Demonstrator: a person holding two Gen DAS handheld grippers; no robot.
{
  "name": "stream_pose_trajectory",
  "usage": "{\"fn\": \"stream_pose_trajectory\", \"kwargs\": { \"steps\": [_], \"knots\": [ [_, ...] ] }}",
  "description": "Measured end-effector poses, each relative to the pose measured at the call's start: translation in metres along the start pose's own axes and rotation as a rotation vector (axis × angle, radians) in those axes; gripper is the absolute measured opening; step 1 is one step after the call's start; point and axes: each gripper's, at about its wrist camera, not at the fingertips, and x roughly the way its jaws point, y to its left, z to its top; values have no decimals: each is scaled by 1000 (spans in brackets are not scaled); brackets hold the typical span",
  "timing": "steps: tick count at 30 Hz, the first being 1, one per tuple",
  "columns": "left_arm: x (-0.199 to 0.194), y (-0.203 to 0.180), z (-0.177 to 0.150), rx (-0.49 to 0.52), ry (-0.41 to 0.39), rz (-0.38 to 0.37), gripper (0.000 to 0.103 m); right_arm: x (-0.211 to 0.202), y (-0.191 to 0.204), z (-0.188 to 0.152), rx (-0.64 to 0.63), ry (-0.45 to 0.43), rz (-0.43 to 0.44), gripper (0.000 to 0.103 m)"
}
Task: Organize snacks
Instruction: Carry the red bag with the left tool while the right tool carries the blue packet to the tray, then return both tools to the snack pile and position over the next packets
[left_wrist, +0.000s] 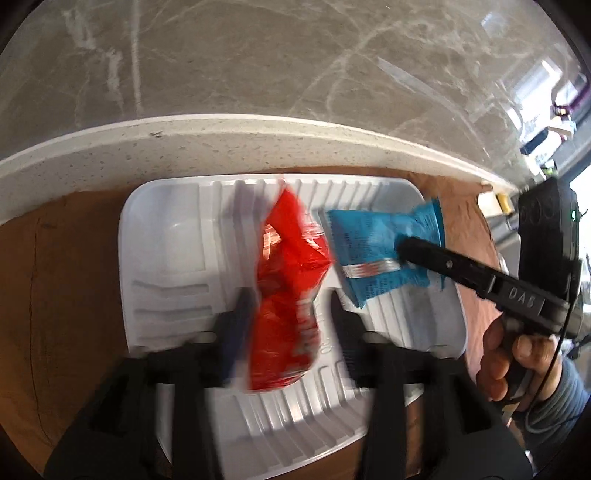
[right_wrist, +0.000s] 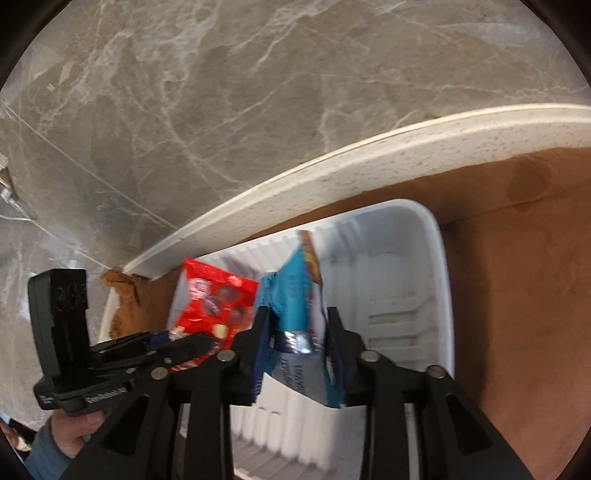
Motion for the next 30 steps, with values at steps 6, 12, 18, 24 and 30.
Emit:
{"fn": "stream_pose_trajectory", "kwargs": {
  "steps": [6, 12, 18, 24, 30],
  "knots": [
    [-24, -10, -3, 3, -94, -22, 76, -6, 0, -2, -16, -20, -38, 58],
    [-75, -19, -17, 30, -199, -33, 103, -28, 1, -8, -12, -54, -47, 74],
    [-142, -41, -49, 144, -331, 22, 103, -70, 16, -24, -94, -135, -32, 81],
    [-226, -50, -109, 239, -482, 116, 103, -124, 52, -63, -244, -168, 0, 85],
    [-280, -59, -199, 258, -398, 301, 103, -157, 88, -142, -415, -72, 35, 86]
  ]
}}
